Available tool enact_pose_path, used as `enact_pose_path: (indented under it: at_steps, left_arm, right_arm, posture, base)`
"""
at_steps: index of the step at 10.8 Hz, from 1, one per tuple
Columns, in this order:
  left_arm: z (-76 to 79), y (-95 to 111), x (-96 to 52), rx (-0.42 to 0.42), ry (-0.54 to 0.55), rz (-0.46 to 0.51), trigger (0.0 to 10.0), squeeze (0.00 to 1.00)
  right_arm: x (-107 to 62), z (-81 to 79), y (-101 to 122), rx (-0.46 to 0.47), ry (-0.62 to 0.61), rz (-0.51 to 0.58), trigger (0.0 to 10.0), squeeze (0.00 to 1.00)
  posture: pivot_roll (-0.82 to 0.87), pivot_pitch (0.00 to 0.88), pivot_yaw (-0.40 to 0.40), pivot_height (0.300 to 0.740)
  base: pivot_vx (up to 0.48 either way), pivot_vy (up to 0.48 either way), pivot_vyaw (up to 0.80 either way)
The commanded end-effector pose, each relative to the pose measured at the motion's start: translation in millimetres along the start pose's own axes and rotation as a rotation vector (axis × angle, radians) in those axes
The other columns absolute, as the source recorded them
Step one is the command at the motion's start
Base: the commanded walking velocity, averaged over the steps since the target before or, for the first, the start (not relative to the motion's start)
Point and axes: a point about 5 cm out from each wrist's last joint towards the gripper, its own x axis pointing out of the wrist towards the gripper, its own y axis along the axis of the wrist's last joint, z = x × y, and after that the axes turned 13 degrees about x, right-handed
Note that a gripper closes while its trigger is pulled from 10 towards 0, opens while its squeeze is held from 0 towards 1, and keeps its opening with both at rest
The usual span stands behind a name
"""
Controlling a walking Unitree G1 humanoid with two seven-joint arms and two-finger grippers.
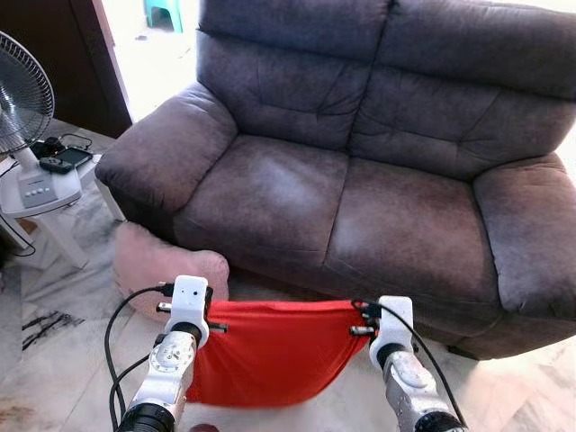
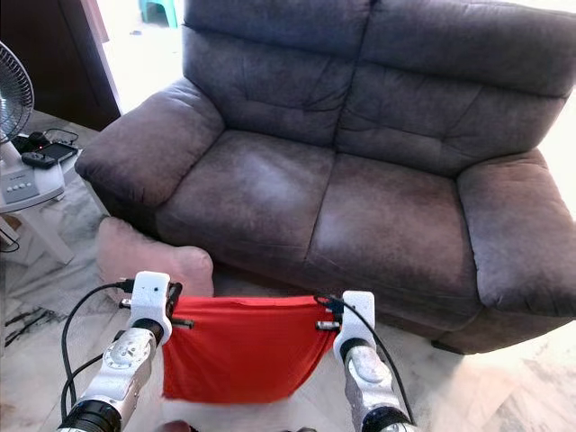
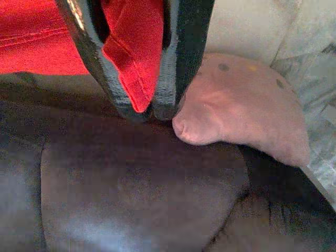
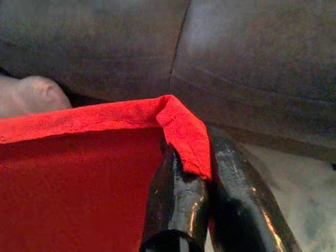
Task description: Move the pillow to the sofa from floor
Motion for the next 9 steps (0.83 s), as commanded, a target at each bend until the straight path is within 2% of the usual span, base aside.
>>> enact_pose_path:
  at_steps: [1, 4, 5, 6, 7, 9]
  left_arm:
    - [-19.8, 21, 5.5, -0.016, 0.097, 0.113, 10.0, 0.00]
    - [-21.6, 24, 4.4, -0.007, 0.128, 0.137, 10.0, 0.00]
    - [-23.3, 26, 3.1, -0.013, 0.140, 0.151, 10.0, 0.00]
    - [-22.7, 26, 1.7, -0.015, 0.141, 0.159, 10.0, 0.00]
    - [-21.8, 25, 1.2, -0.015, 0.140, 0.159, 10.0, 0.00]
    - [-19.8, 24, -0.2, -0.018, 0.146, 0.161, 10.0, 0.00]
  right_arm:
    - [4.5, 6.5, 24, 0.043, -0.030, 0.115, 10.0, 0.00]
    - [10.2, -3.1, 49, 0.029, 0.031, 0.210, 10.0, 0.00]
    - [12.5, -13.1, 79, -0.016, 0.086, 0.345, 10.0, 0.00]
    - [13.8, -19.5, 99, -0.019, 0.113, 0.415, 10.0, 0.00]
    - [14.4, -20.3, 101, -0.024, 0.116, 0.413, 10.0, 0.00]
    - [13.2, -21.6, 81, -0.015, 0.119, 0.352, 10.0, 0.00]
  posture:
    - [0.13, 0.026, -0.073, 0.740]
    - [0.13, 0.022, -0.079, 0.740]
    - [0.13, 0.012, -0.082, 0.740]
    - [0.13, 0.006, -0.083, 0.740]
    - [0.13, 0.003, -0.084, 0.740]
    - [0.14, 0.000, -0.086, 0.740]
  base:
    - [0.000, 0.000, 0.00]
    - [0.000, -0.082, 0.00]
    - [0.000, 0.000, 0.00]
    - [0.000, 0.000, 0.00]
    - [0.000, 0.000, 0.00]
    - [0.000, 0.000, 0.00]
